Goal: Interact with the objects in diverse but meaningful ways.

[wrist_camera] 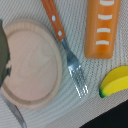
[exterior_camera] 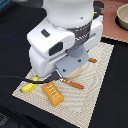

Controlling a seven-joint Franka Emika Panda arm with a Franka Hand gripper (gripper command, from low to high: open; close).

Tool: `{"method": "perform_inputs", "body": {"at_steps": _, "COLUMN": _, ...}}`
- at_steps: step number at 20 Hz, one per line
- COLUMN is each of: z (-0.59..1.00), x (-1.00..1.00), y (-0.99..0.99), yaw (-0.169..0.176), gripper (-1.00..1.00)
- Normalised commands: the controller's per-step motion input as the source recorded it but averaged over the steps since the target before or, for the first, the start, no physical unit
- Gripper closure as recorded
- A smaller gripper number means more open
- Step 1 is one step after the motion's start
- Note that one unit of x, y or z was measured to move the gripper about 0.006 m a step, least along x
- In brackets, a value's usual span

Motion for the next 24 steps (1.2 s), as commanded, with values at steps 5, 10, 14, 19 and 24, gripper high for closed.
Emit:
{"method": "perform_inputs", "body": {"at_steps": 5, "z": -0.38, "x": -0.95, "y": -0.02, "yaw": 0.027, "gripper": -1.00}}
{"method": "perform_inputs", "body": {"at_steps": 10, "z": -0.37, "x": -0.98, "y": -0.17, "yaw": -0.002, "gripper": -1.00}}
{"method": "perform_inputs", "body": {"at_steps": 14, "z": -0.40, "x": -0.93, "y": -0.26, "yaw": -0.037, "gripper": -1.00}}
{"method": "perform_inputs", "body": {"at_steps": 19, "z": -0.33, "x": -0.84, "y": -0.25, "yaw": -0.108, "gripper": -1.00}}
{"method": "perform_inputs", "body": {"at_steps": 24, "z": -0.35, "x": -0.81, "y": -0.22, "yaw": -0.136, "gripper": -1.00}}
